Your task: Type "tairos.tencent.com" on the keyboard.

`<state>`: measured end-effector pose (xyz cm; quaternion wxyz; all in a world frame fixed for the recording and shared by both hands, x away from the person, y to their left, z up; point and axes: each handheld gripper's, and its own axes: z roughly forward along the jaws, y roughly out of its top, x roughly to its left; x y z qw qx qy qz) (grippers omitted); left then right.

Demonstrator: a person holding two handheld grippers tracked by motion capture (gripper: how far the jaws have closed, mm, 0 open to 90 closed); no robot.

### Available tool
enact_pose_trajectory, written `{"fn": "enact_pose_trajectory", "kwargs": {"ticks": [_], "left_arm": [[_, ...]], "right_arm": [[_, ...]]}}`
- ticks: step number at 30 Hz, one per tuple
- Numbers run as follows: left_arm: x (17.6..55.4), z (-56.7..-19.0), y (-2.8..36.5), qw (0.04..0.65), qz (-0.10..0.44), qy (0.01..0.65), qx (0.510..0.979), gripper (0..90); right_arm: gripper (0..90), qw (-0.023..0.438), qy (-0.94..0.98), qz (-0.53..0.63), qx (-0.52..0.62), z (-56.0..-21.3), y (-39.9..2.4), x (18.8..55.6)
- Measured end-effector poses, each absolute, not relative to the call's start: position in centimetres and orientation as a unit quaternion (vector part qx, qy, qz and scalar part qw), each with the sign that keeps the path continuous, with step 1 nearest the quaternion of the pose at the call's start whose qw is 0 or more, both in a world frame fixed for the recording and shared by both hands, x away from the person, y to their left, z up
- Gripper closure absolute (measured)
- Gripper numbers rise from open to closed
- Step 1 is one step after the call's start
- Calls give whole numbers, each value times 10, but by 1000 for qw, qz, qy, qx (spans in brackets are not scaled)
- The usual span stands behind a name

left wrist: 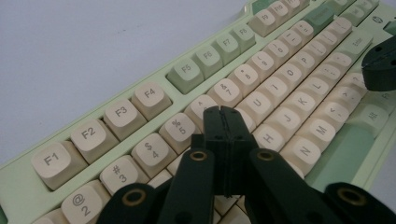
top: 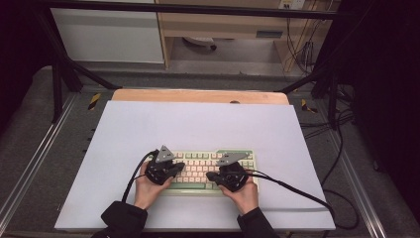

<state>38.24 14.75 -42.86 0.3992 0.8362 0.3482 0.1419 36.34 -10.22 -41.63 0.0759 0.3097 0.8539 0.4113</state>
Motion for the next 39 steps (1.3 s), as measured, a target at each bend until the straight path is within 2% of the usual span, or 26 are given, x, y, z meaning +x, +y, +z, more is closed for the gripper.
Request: {"fn": "enact_pose_trajectory", "kwargs": {"ticks": [21,39], "left_arm": [[375,-421,157,409,138,345,833,900],[355,-417,196,419,144,360,821,900]], "right_arm": [[900,77,854,410,311,-415,-103,363],[900,77,852,409,318,-418,-106,366]]}}
